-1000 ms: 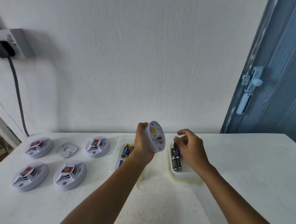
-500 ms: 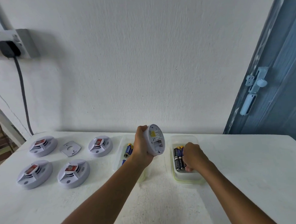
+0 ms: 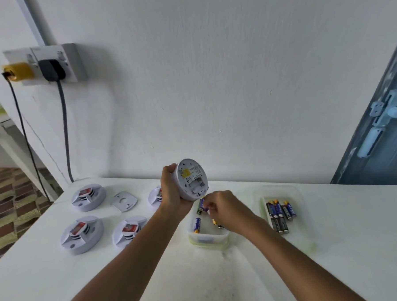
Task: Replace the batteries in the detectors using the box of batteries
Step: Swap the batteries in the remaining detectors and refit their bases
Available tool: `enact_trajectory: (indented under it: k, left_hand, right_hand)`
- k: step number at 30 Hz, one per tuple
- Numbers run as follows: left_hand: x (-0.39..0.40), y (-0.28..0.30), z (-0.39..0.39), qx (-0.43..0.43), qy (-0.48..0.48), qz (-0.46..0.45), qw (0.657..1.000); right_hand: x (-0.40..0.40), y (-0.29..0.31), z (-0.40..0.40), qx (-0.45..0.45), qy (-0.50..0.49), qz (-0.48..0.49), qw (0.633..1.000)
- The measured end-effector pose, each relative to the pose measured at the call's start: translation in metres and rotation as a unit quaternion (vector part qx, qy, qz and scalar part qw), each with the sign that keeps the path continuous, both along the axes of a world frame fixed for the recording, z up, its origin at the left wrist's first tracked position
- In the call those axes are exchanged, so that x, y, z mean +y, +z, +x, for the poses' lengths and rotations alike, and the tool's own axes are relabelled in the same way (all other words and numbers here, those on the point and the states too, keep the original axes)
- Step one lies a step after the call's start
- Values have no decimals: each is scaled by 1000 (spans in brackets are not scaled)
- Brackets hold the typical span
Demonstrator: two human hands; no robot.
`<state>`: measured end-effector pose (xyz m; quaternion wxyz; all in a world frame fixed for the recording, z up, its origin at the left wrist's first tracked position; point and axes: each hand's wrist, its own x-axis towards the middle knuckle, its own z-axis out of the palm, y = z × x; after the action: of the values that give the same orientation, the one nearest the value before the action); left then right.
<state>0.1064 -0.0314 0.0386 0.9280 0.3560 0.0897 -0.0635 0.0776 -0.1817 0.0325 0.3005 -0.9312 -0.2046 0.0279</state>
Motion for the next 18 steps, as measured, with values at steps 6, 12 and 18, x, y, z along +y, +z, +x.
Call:
enact_trajectory:
  k: [6, 12, 18]
  left_hand:
    - [29, -11, 2, 22, 13, -20, 999]
    - [41, -21, 4, 40, 24, -14, 999]
    - [47, -19, 0, 47, 43, -8, 998]
  right_hand:
    - [48, -19, 15, 140, -3, -167, 976]
    - [54, -18, 14, 199, -54, -109, 972]
    - [50, -16, 15, 160, -185, 154, 958]
